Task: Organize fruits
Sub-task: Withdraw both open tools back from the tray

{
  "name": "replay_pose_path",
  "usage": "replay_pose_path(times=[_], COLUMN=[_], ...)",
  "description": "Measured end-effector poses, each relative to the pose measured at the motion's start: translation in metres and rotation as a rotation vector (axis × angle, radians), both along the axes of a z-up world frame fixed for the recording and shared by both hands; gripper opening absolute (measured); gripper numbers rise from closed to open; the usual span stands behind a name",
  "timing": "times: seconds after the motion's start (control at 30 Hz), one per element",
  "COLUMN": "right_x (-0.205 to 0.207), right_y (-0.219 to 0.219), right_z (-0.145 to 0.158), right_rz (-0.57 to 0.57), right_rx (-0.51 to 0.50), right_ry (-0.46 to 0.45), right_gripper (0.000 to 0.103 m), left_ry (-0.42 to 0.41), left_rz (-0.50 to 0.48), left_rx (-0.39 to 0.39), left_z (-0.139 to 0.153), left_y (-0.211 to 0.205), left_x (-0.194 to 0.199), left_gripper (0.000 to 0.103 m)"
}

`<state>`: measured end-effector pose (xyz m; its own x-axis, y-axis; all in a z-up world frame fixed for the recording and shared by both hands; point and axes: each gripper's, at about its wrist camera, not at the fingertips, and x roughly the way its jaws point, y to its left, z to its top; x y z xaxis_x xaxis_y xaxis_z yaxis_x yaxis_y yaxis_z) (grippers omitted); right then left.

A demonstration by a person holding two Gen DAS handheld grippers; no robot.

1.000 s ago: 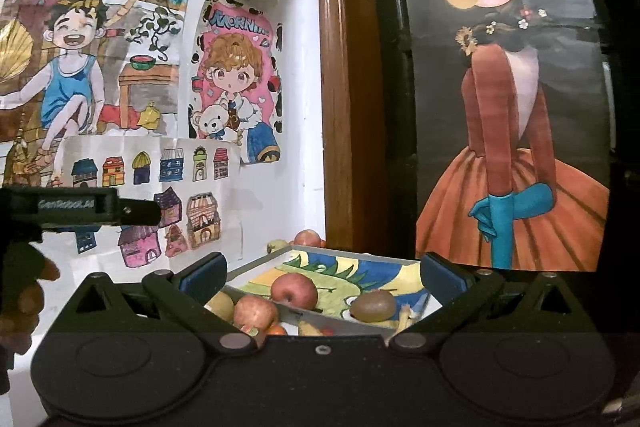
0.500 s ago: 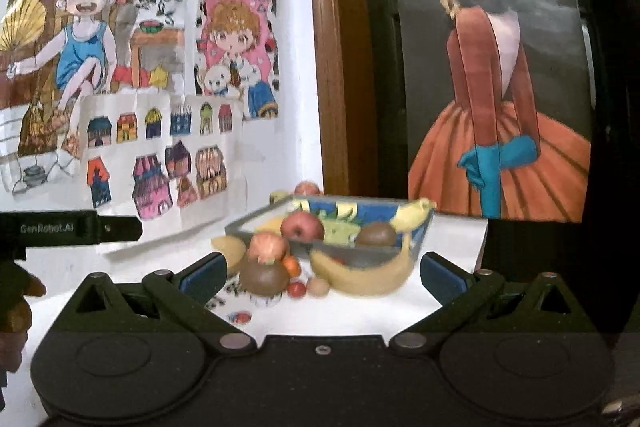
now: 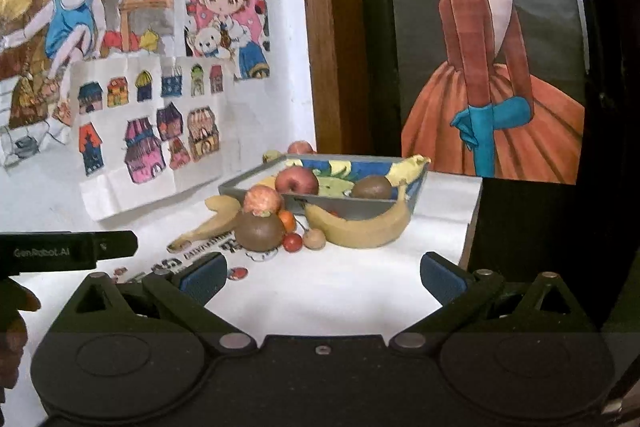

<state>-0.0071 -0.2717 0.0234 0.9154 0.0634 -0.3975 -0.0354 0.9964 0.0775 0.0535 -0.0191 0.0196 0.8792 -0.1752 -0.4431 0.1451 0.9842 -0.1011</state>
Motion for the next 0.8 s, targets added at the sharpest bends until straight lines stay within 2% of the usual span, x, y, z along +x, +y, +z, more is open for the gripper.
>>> replay_pose_path(times=[0.37, 0.8], right_x=[0.018, 0.060], right_y=[-0.003, -0.011], right_z=[-0.011, -0.003], right_rz=[-0.019, -0.003], right_rx=[-0.020, -0.037], right_ry=[0.066, 0.035], right_gripper=[0.102, 0.102], left_ry=[0.047, 0.044], left_rz=[-0.009, 0.011], left_rx=[0.019, 0.048], left_z=[-0.003, 0.011], left_y=[-0.003, -0.011], left_x=[0.017, 0.054], left_gripper=[0.103, 0.103])
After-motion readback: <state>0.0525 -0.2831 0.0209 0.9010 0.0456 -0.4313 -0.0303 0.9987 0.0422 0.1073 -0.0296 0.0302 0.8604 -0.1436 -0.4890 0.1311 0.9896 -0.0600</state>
